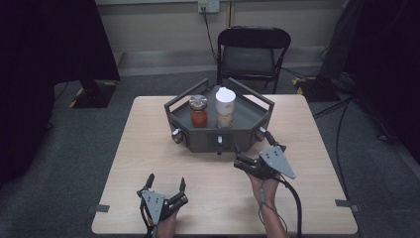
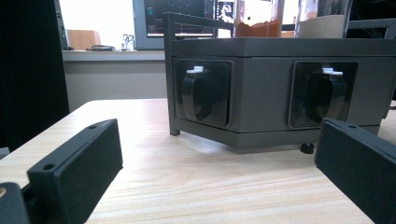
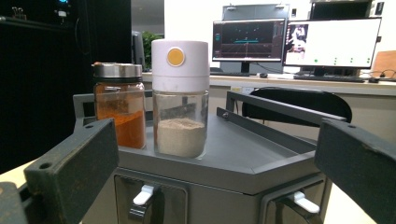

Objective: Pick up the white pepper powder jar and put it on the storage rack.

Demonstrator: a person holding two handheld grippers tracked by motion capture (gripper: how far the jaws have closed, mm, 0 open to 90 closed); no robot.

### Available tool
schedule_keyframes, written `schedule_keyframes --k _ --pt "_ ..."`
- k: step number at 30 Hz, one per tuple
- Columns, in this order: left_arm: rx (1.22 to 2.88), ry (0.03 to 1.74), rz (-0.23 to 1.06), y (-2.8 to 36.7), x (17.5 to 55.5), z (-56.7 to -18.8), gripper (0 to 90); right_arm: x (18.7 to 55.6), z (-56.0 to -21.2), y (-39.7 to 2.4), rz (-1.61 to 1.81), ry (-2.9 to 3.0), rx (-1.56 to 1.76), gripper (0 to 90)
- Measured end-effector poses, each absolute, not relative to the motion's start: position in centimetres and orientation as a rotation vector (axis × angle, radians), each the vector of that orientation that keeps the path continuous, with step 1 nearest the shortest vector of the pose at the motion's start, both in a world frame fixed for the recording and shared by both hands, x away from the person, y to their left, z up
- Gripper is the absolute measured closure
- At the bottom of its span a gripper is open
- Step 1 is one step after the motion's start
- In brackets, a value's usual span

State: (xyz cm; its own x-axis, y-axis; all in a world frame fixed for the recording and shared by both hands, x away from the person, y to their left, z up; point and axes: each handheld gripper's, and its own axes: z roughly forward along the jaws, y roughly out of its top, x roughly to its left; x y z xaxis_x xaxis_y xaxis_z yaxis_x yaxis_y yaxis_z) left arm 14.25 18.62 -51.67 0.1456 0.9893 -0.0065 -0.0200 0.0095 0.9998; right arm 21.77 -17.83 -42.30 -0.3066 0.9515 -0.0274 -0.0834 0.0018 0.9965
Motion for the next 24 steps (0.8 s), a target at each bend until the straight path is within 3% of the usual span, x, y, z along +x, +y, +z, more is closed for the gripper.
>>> schedule_keyframes --k 24 --pt "1.252 1.092 1.108 18.6 14.2 -51.7 0.3 18.7 -44.8 -18.6 1.430 1.370 0.974 0.0"
